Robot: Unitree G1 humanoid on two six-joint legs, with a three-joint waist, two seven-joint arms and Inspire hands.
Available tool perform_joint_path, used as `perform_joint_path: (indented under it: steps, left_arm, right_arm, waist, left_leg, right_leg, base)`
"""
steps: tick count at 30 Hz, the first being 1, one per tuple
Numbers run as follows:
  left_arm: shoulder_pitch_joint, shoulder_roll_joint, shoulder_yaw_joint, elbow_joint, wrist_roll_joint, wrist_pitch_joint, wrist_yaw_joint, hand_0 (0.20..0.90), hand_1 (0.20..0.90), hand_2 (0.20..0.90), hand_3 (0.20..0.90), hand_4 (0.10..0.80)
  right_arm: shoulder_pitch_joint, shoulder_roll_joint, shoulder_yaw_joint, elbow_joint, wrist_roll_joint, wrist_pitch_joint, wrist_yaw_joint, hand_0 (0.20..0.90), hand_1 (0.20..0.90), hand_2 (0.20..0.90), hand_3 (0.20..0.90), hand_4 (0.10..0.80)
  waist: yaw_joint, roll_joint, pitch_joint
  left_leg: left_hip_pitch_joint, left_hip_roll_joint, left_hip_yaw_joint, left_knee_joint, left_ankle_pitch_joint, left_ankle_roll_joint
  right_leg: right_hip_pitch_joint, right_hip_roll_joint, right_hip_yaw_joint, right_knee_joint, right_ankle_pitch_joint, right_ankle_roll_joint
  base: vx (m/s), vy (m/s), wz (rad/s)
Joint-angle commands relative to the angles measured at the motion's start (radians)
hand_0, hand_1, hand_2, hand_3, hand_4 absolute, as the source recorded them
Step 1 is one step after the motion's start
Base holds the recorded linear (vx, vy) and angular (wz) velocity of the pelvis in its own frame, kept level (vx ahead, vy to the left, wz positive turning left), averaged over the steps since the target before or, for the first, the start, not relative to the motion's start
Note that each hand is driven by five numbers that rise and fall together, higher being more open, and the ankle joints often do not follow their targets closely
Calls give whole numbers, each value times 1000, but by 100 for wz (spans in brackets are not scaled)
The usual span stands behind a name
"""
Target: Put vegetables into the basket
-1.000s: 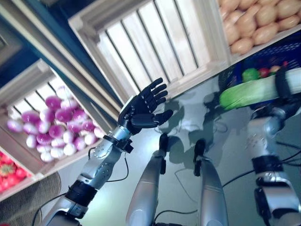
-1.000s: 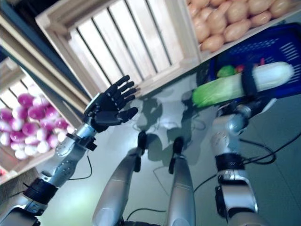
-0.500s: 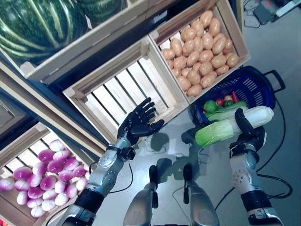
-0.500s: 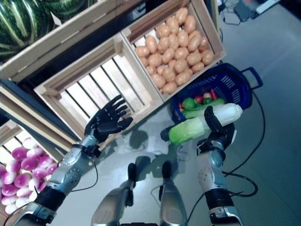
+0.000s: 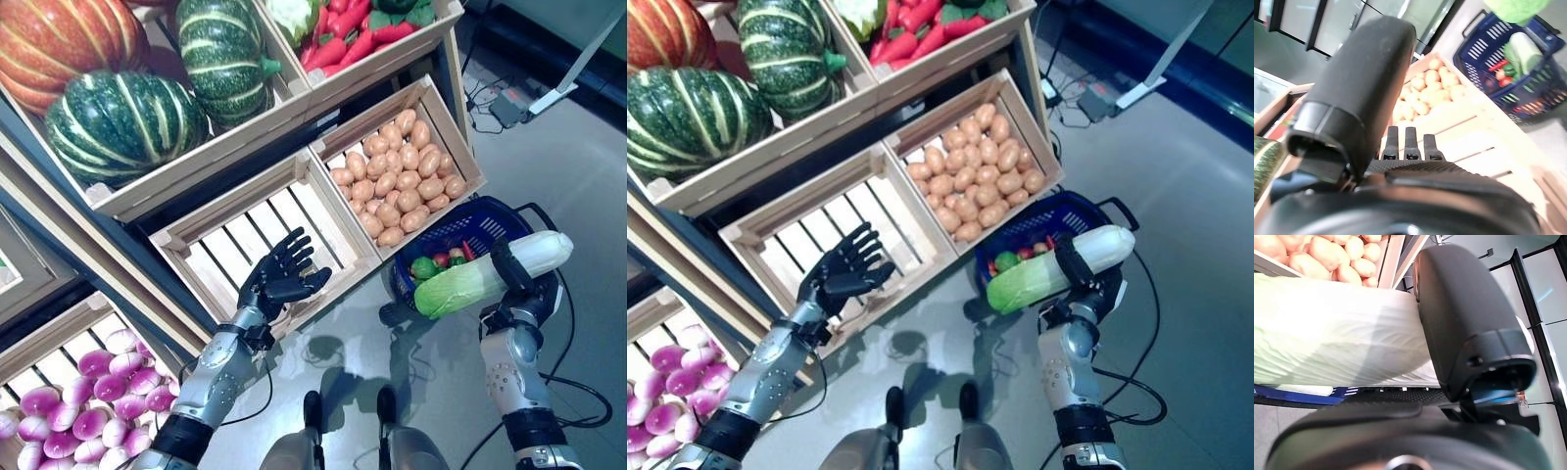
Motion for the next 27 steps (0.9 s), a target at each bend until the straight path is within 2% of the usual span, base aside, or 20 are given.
perform_joint_path:
  steps: [1,6,10,13,14,17,19,20,22,23,24,27]
  left_arm:
    - [-10,-22,-31,-27,33,-87,-48,900,900,900,900,800]
    - [-22,-36,-55,-17,26,-112,-43,900,900,900,900,800]
    - [-37,-52,-54,-12,7,-112,-10,900,900,900,900,800]
    - [-16,-61,-29,-24,-13,-110,1,900,900,900,900,800]
    - [-7,-65,-22,-18,-18,-124,8,900,900,900,900,800]
    - [15,-69,1,-15,-19,-136,-3,900,900,900,900,800]
    - [25,-71,10,-10,-23,-138,-11,900,900,900,900,800]
    - [30,-70,17,-4,-25,-141,-18,900,900,900,900,800]
    - [33,-64,22,-12,-32,-155,-23,900,900,900,900,800]
    - [34,-62,22,-14,-31,-158,-26,900,900,900,900,800]
    - [36,-61,20,-27,-27,-166,-20,900,900,900,900,800]
    - [55,-58,19,-41,-33,-182,-19,900,900,900,900,800]
  right_arm:
    - [27,-28,3,-101,-46,-69,19,300,300,300,300,400]
    - [69,-9,28,-116,-23,-70,79,300,300,300,300,400]
    - [92,-12,53,-125,-67,-56,120,300,300,300,300,400]
    - [101,-19,77,-143,-111,-45,137,300,300,300,300,400]
    - [106,-19,85,-149,-102,-43,150,300,300,300,300,400]
    - [118,-25,92,-159,-119,-41,181,300,300,300,300,400]
    - [123,-28,95,-164,-118,-36,198,300,300,300,300,400]
    - [119,-29,97,-160,-122,-38,209,300,300,300,300,400]
    - [102,-29,114,-156,-130,-47,217,300,300,300,300,400]
    - [97,-28,118,-154,-137,-51,213,300,300,300,300,400]
    - [89,-28,124,-154,-150,-53,211,300,300,300,300,400]
    - [97,-37,136,-171,-151,-42,218,300,300,300,300,400]
  waist:
    - [-28,-23,-134]
    - [-64,-16,-143]
    - [-81,-17,-155]
    - [-76,-35,-152]
    - [-75,-39,-146]
    - [-71,-50,-127]
    - [-64,-49,-119]
    - [-53,-42,-114]
    - [-36,-16,-99]
    - [-30,-12,-93]
    - [-17,5,-85]
    - [7,16,-72]
  left_leg:
    - [-32,55,-1,77,-69,-48]
    - [-8,68,28,73,-73,-48]
    - [-8,73,41,125,-94,-52]
    - [-49,75,35,274,-120,-58]
    - [-83,85,32,356,-104,-63]
    - [-148,97,8,498,-81,-56]
    - [-177,81,-11,526,-82,-47]
    - [-185,38,-46,486,-90,-38]
    - [-170,-6,-70,344,-80,-33]
    - [-165,-12,-80,299,-65,-36]
    - [-176,-5,-103,159,-1,-56]
    - [-209,21,-140,22,112,-85]
  right_leg:
    - [3,-18,-15,41,8,-21]
    - [8,-9,27,34,11,-21]
    - [11,0,49,42,3,-32]
    - [5,-1,61,59,1,-53]
    - [-1,3,64,73,-1,-64]
    - [1,13,73,95,-8,-86]
    - [9,18,78,105,-15,-89]
    - [12,25,86,116,-25,-83]
    - [7,51,93,149,-55,-76]
    - [10,56,90,149,-61,-76]
    - [18,75,85,146,-72,-75]
    - [59,92,88,135,-93,-78]
  base:
    - [-40,26,-20]
    - [-15,-7,-27]
    - [38,-102,-27]
    - [32,-160,-23]
    - [25,-155,-25]
    - [45,-134,-17]
    - [93,-56,-8]
    - [118,22,-5]
    - [119,62,-9]
    - [146,75,-11]
    - [164,61,-3]
    - [223,81,-20]
